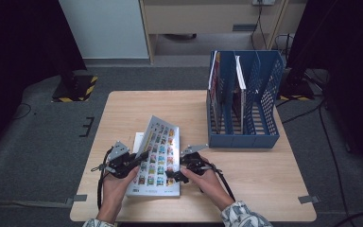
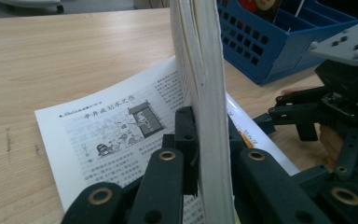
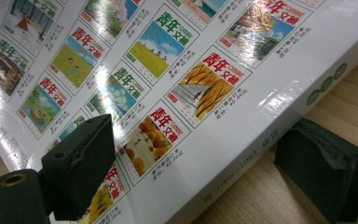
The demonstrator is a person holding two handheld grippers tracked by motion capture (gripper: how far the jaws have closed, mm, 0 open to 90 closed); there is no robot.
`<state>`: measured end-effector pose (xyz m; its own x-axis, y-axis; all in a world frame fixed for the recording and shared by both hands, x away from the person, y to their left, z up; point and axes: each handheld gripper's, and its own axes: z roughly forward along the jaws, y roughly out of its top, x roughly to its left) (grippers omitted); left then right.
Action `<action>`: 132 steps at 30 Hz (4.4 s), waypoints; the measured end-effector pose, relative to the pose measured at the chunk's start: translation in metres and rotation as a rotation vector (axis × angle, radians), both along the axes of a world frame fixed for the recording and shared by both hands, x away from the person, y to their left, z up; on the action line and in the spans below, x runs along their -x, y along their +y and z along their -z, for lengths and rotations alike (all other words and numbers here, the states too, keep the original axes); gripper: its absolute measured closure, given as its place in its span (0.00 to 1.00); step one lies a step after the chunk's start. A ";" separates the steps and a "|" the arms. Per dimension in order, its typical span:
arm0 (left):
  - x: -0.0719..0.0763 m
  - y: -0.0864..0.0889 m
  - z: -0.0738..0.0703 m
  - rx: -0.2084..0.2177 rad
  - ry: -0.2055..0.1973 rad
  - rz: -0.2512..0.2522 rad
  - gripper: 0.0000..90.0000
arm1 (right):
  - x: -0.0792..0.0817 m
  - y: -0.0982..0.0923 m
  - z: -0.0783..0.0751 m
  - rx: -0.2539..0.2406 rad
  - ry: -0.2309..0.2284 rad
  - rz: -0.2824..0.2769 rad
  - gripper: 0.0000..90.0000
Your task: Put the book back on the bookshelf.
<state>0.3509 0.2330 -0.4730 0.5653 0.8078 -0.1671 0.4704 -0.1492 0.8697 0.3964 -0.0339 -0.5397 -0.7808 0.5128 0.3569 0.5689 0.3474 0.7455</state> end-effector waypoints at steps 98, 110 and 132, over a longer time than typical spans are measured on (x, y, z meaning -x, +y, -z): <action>-0.028 0.031 0.058 -0.075 0.191 -0.049 0.32 | -0.054 0.047 -0.051 0.126 0.010 -0.010 0.35; -0.027 0.028 0.054 -0.075 0.213 -0.075 0.37 | -0.062 0.056 -0.048 0.106 0.029 0.015 0.31; -0.027 0.023 0.043 -0.022 0.164 -0.080 0.48 | -0.074 0.044 -0.057 0.075 -0.009 0.122 0.78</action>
<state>0.3780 0.2556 -0.5164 0.4660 0.8533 -0.2340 0.6170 -0.1238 0.7772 0.4700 0.0102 -0.4825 -0.7141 0.6292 0.3069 0.6034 0.3308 0.7256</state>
